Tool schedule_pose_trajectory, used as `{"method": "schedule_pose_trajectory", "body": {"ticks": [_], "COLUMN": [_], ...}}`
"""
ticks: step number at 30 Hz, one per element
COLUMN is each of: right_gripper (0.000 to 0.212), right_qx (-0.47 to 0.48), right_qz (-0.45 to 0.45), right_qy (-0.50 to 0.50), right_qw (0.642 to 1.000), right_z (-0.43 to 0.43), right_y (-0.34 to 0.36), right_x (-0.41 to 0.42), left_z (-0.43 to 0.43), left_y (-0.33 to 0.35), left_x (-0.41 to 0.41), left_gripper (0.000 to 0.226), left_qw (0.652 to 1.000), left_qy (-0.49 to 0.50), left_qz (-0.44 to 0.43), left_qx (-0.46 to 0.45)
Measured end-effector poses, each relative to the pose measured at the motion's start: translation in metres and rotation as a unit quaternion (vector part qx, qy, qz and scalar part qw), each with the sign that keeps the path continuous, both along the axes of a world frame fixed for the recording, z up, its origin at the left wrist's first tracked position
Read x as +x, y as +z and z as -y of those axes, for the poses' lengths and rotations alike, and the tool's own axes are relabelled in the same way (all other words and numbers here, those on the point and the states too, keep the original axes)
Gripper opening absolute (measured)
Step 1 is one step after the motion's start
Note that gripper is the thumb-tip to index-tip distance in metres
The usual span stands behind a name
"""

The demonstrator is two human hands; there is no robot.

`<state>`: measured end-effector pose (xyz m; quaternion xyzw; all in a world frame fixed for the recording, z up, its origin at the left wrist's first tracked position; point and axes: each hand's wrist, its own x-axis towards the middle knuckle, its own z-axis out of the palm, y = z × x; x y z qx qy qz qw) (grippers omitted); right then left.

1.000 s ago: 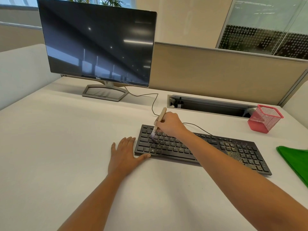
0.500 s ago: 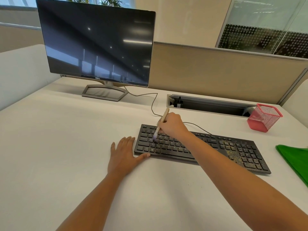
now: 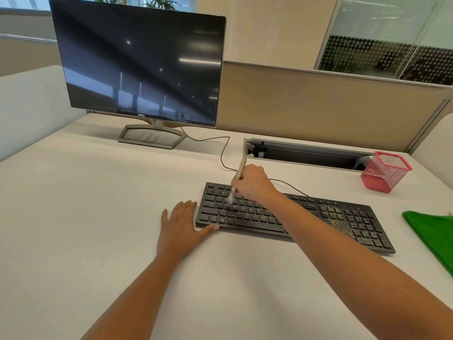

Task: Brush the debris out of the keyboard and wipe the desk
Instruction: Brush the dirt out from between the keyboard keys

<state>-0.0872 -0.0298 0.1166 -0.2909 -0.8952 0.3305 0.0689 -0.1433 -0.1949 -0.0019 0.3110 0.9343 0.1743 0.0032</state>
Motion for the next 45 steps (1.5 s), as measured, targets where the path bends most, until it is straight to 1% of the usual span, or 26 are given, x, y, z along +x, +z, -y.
{"method": "schedule_pose_trajectory", "body": {"ticks": [1, 3, 5, 8, 9, 11, 12, 14, 16, 18, 20, 22, 24, 26, 28, 30, 34, 35, 38, 40, 42, 45], "right_gripper": [0.023, 0.024, 0.024, 0.017, 0.015, 0.019, 0.020, 0.021, 0.022, 0.020, 0.012, 0.010, 0.018, 0.023, 0.023, 0.022, 0.023, 0.023, 0.023, 0.023, 0.024, 0.024], "right_qx": [-0.018, -0.002, 0.020, 0.064, 0.078, 0.083, 0.070, 0.045, 0.042, 0.042, 0.043, 0.028, 0.010, -0.005, -0.007, -0.011, -0.043, -0.045, -0.051, -0.024, 0.014, 0.068], "right_qz": [-0.015, -0.011, 0.019, 0.086, 0.094, 0.078, 0.059, 0.019, 0.011, 0.033, 0.082, 0.116, 0.098, 0.040, -0.002, -0.002, 0.057, 0.054, -0.012, -0.021, 0.017, 0.088], "right_qy": [-0.001, 0.009, 0.023, 0.040, 0.037, 0.027, 0.021, 0.011, 0.010, 0.020, 0.033, 0.035, 0.023, -0.017, -0.043, -0.043, 0.007, 0.015, 0.043, 0.098, 0.156, 0.201], "right_qw": [1.000, 1.000, 0.999, 0.993, 0.992, 0.993, 0.996, 0.999, 0.999, 0.998, 0.995, 0.992, 0.995, 0.999, 0.999, 0.999, 0.997, 0.997, 0.998, 0.995, 0.988, 0.973], "right_z": [0.002, 0.006, 0.008, 0.007, 0.005, 0.003, 0.003, 0.003, 0.004, 0.005, 0.006, 0.005, 0.000, -0.005, -0.007, -0.005, 0.000, 0.000, 0.002, 0.005, 0.009, 0.006], "right_y": [-0.002, -0.004, -0.004, 0.001, 0.003, 0.006, 0.007, 0.006, 0.002, -0.002, -0.002, 0.001, 0.002, 0.000, -0.004, -0.010, -0.014, -0.013, -0.007, -0.003, -0.001, 0.003], "right_x": [0.000, 0.001, 0.004, 0.006, 0.006, 0.003, 0.001, 0.000, 0.001, 0.003, 0.004, 0.004, 0.002, -0.002, -0.004, -0.003, 0.000, 0.000, -0.001, 0.001, 0.005, 0.006], "left_z": [0.000, 0.000, 0.001, 0.001, 0.001, 0.000, 0.000, 0.000, 0.000, 0.000, 0.000, 0.000, 0.000, 0.000, 0.001, 0.001, 0.000, 0.000, 0.000, 0.001, 0.000, 0.000], "left_y": [0.000, 0.000, 0.000, 0.000, 0.000, -0.001, -0.001, -0.001, -0.001, -0.001, 0.000, 0.000, 0.001, 0.002, 0.002, 0.002, 0.002, 0.002, 0.003, 0.003, 0.003, 0.002], "left_x": [0.000, 0.000, 0.000, 0.000, 0.000, 0.000, -0.001, -0.001, -0.001, 0.000, -0.001, 0.000, 0.001, 0.001, 0.001, 0.001, 0.001, 0.001, 0.001, 0.001, 0.001, 0.000], "left_gripper": [0.116, 0.116, 0.116, 0.116, 0.117, 0.120, 0.121, 0.117, 0.114, 0.114, 0.114, 0.114, 0.115, 0.115, 0.115, 0.117, 0.135, 0.136, 0.136, 0.134, 0.134, 0.131], "left_qw": [1.000, 1.000, 1.000, 1.000, 1.000, 1.000, 1.000, 1.000, 1.000, 1.000, 1.000, 1.000, 1.000, 1.000, 1.000, 1.000, 1.000, 1.000, 1.000, 1.000, 1.000, 1.000], "left_qy": [0.000, 0.000, 0.000, 0.000, 0.000, 0.001, 0.000, 0.000, 0.000, 0.000, 0.001, 0.001, 0.002, 0.003, 0.002, 0.002, 0.004, 0.005, 0.005, 0.005, 0.007, 0.006], "left_qz": [-0.001, 0.000, 0.000, 0.001, 0.000, -0.001, -0.001, -0.003, 0.000, 0.002, 0.002, 0.003, 0.006, 0.008, 0.009, 0.009, 0.011, 0.011, 0.010, 0.007, 0.004, 0.005], "left_qx": [0.000, 0.000, 0.000, 0.003, 0.005, 0.008, 0.008, 0.007, 0.008, 0.011, 0.010, 0.015, 0.019, 0.017, 0.013, 0.012, 0.006, 0.004, 0.003, 0.003, 0.003, 0.000]}}
